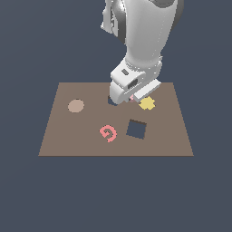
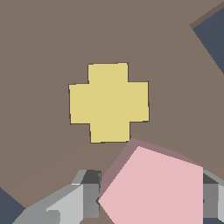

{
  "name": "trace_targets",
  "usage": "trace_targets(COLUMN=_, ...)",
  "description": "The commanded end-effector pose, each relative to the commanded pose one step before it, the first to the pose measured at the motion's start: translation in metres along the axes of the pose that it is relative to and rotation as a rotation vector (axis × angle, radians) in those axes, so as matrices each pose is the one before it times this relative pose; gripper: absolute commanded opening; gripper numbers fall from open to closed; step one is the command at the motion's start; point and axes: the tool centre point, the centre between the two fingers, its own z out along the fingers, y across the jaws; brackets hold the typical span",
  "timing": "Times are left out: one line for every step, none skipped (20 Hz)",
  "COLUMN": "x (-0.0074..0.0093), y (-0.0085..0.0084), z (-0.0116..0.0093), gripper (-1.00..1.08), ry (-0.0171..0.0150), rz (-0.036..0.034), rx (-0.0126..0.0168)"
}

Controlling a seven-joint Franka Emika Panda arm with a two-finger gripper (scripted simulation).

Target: Insert a designated object into the corresponding slot on a board.

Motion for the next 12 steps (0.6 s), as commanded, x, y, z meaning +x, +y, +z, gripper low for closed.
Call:
trace_targets(x=-0.00896, y=0.00779, z=-0.00048, gripper=-1.00, ry=0.00042, rz=-0.08374, rx=-0.00048)
trace_targets(x=-0.00347, y=0.00301, z=-0.00010, gripper=-1.00, ry=-0.00003, rz=-0.03162, rx=-0.00003)
trace_targets(x=-0.00333, y=0.00291, z=-0.00009, gripper=-1.00, ry=-0.00003, rz=-0.03034, rx=-0.00003)
trace_targets(x=-0.00319, y=0.00280, z=-0.00009, gripper=-1.00, ry=-0.00003, rz=-0.02907, rx=-0.00003)
trace_targets(x=-0.00305, y=0.00270, z=-0.00009, gripper=-1.00, ry=-0.00003, rz=-0.02782, rx=-0.00003)
trace_targets(x=-0.00291, y=0.00259, z=-0.00008, gripper=-1.00, ry=-0.00003, rz=-0.02659, rx=-0.00003)
trace_targets(x=-0.00277, y=0.00249, z=-0.00008, gripper=-1.00, ry=-0.00003, rz=-0.02538, rx=-0.00003)
trace_targets(x=-0.00264, y=0.00239, z=-0.00007, gripper=-1.00, ry=-0.00003, rz=-0.02421, rx=-0.00002)
trace_targets(x=-0.00251, y=0.00229, z=-0.00007, gripper=-1.00, ry=-0.00003, rz=-0.02306, rx=-0.00002)
trace_targets(x=-0.00238, y=0.00219, z=-0.00007, gripper=-1.00, ry=-0.00003, rz=-0.02190, rx=-0.00002)
trace_targets(x=-0.00226, y=0.00208, z=-0.00006, gripper=-1.00, ry=-0.00003, rz=-0.02073, rx=-0.00002)
trace_targets(x=-0.00213, y=0.00198, z=-0.00006, gripper=-1.00, ry=-0.00003, rz=-0.01964, rx=-0.00002)
